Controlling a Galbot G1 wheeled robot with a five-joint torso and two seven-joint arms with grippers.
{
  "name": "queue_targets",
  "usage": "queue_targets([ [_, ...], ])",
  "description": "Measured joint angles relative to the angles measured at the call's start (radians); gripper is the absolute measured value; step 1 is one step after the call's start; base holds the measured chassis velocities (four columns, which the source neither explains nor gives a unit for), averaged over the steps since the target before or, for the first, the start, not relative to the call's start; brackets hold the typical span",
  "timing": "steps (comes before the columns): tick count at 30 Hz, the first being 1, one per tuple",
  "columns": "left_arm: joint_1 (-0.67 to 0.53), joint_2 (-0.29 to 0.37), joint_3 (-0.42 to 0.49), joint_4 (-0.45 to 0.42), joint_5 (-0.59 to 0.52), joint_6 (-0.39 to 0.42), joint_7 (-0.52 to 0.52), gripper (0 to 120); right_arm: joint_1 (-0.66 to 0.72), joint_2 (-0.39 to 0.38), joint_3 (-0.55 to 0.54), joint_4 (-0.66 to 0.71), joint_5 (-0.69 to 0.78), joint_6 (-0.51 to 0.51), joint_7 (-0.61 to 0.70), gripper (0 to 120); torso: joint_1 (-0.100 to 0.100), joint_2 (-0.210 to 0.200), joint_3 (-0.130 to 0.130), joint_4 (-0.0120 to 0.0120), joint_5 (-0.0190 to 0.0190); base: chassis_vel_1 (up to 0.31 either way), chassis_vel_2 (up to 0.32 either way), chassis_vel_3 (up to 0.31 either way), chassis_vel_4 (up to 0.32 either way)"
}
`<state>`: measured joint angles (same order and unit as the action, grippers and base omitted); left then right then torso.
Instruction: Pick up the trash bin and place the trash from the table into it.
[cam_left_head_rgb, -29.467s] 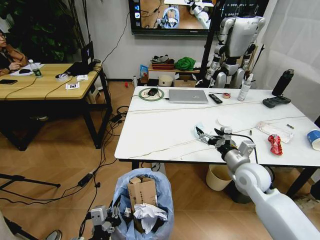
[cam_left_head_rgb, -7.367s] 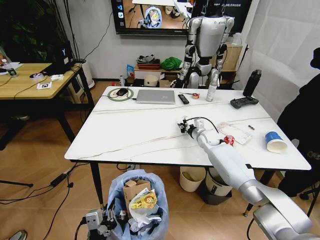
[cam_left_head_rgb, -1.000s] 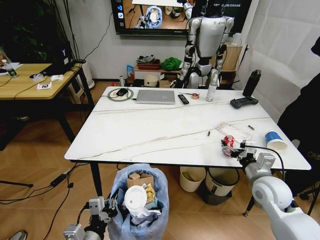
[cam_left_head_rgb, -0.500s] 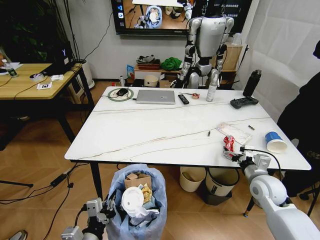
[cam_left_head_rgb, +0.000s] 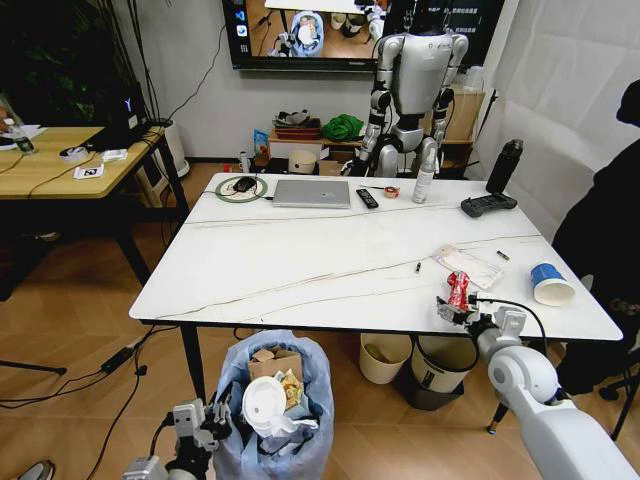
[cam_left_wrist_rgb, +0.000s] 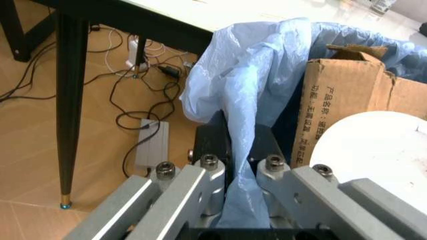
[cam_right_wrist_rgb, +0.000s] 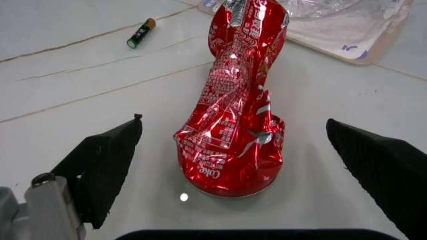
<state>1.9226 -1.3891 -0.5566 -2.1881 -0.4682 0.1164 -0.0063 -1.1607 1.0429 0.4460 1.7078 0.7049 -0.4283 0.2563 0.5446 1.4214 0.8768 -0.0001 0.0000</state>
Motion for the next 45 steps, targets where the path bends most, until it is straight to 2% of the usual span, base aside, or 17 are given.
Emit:
queue_targets([
  [3, -0.001, -0.002, 0.001, 0.002, 0.001, 0.000, 0.000, 1, 0.005, -0.003, 0.000, -0.007, 0.000, 0.000, -0.005, 99, 0.000, 0.000, 0.000, 0.0000, 0.0000, 0.000, 0.000, 0.000, 0.000],
  [6, -0.003, -0.004, 0.002, 0.006, 0.002, 0.000, 0.000, 1, 0.007, -0.007, -0.002, -0.014, 0.001, 0.003, -0.014, 90, 0.000, 0.000, 0.000, -0.0001, 0.0000, 0.000, 0.000, 0.000, 0.000],
  [8, -0.003, -0.004, 0.002, 0.007, 0.002, 0.000, 0.000, 1, 0.006, -0.007, -0.003, -0.015, 0.001, 0.003, -0.014, 88, 0.000, 0.000, 0.000, 0.0000, 0.0000, 0.000, 0.000, 0.000, 0.000],
  [11, -0.004, -0.006, 0.002, 0.007, 0.002, 0.001, 0.000, 1, 0.000, -0.007, -0.008, -0.015, -0.001, 0.006, -0.016, 71, 0.000, 0.000, 0.000, 0.0000, 0.0000, 0.000, 0.000, 0.000, 0.000],
  [14, -0.005, -0.006, 0.002, 0.007, 0.002, 0.001, -0.001, 1, -0.002, -0.006, -0.010, -0.015, -0.002, 0.007, -0.016, 67, 0.000, 0.000, 0.000, -0.0001, 0.0000, 0.000, 0.000, 0.000, 0.000],
  [17, -0.006, -0.006, 0.002, 0.007, 0.002, 0.002, -0.001, 1, -0.002, -0.006, -0.011, -0.015, -0.002, 0.008, -0.017, 51, 0.000, 0.000, 0.000, 0.0000, -0.0001, 0.000, 0.000, 0.000, 0.000],
  [19, -0.006, -0.006, 0.003, 0.007, 0.002, 0.002, -0.001, 1, -0.002, -0.006, -0.012, -0.014, -0.002, 0.008, -0.017, 46, 0.000, 0.000, 0.000, 0.0000, -0.0001, 0.000, 0.000, 0.000, 0.000],
  [33, -0.013, -0.008, 0.009, 0.017, 0.002, 0.004, -0.002, 1, -0.007, -0.018, -0.007, 0.006, 0.012, 0.021, -0.038, 45, 0.000, 0.000, 0.000, 0.0000, 0.0001, 0.000, 0.000, 0.000, 0.000],
  [41, -0.013, -0.007, 0.009, 0.019, -0.002, 0.008, -0.002, 1, -0.031, -0.049, -0.006, 0.093, 0.046, 0.045, -0.071, 45, 0.000, 0.000, 0.000, 0.0000, 0.0000, 0.000, 0.000, 0.000, 0.000],
  [45, -0.010, -0.001, 0.011, 0.023, -0.010, 0.008, -0.003, 1, -0.057, -0.063, -0.016, 0.141, 0.053, 0.089, -0.120, 45, 0.000, 0.000, 0.000, -0.0001, 0.0000, 0.000, 0.000, 0.000, 0.000],
])
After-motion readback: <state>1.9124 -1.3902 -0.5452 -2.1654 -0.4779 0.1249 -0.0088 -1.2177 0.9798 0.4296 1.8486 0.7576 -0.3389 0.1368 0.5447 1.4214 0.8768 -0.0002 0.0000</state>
